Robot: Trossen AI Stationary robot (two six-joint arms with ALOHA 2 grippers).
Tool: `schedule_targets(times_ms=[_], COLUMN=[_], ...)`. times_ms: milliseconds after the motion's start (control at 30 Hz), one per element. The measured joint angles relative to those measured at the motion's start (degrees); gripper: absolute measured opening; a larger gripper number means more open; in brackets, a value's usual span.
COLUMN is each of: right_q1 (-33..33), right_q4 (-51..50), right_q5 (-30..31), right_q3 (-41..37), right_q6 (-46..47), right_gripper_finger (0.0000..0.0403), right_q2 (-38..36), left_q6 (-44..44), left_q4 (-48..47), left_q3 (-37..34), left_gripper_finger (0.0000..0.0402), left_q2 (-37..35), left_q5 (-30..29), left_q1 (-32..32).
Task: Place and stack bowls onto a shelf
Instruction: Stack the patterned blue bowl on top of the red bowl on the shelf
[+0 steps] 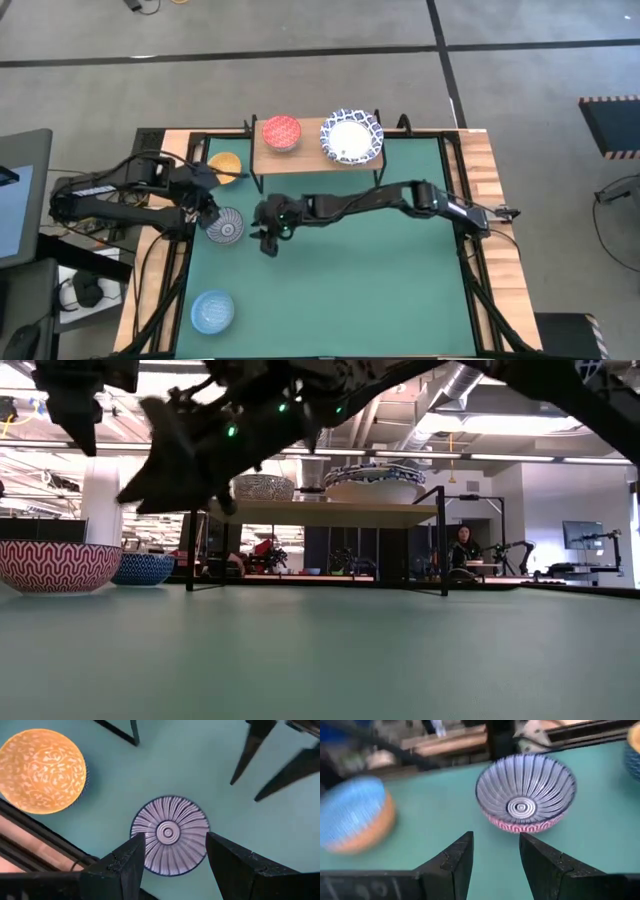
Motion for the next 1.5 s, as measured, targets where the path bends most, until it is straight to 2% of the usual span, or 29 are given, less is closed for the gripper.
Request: schedule_targets(times_ms=[100, 233, 400, 467, 600, 700, 1100, 1267, 1467, 1500], right_q1=[0.6, 0.7, 0.7, 0.5, 0.0, -0.7, -1.9, -1.5, -0.8, -0.8], right_q4=[-0.2, 0.6, 5.9, 7.3, 4.4, 0.9, -14.5, -20.7, -19.6, -20.2], right_q5=[0.0, 0.0, 0.0, 0.3, 4.3, 4.6, 4.2, 0.8, 1.0, 1.3], right_q3=[2.2, 2.7, 2.7, 2.8, 2.7, 2.6, 2.7, 2.7, 2.9, 2.8], right_q6=[-6.4, -10.3, -27.6, -31.9, -29.3, -26.5, -22.9, -24.4, -24.2, -23.6], right_gripper_finger=[0.0185, 0.0185, 0.0185, 0.0185, 0.0185, 0.0185, 0.0185, 0.0185, 0.0184, 0.0185], right_q2=[2.9, 3.3, 3.2, 3.2, 3.2, 2.2, -4.4, -9.6, -16.5, -17.8], left_q6=[3.0, 4.3, 1.5, -0.1, -3.0, -4.1, -5.5, -6.0, -5.4, -5.2], left_q4=[1.0, 1.6, 1.8, 3.7, 11.6, 17.4, 28.7, 30.0, 30.2, 30.5], left_q3=[-2.2, -5.8, -9.8, -11.3, -15.4, -18.6, -30.1, -33.3, -33.4, -33.4], left_gripper_finger=[0.0192, 0.0192, 0.0192, 0.0192, 0.0192, 0.0192, 0.0189, 0.0146, 0.0023, 0.0014], left_q2=[-0.1, 0.0, 0.0, -0.1, 0.0, 0.0, 0.1, 0.1, 0.1, 0.0], left_q5=[2.1, 4.9, 5.6, 7.0, 9.3, 10.4, 7.1, 5.1, 2.4, 1.7], left_q1=[-0.9, -2.3, -3.7, -4.2, -6.6, -9.2, -18.2, -20.7, -21.0, -21.0])
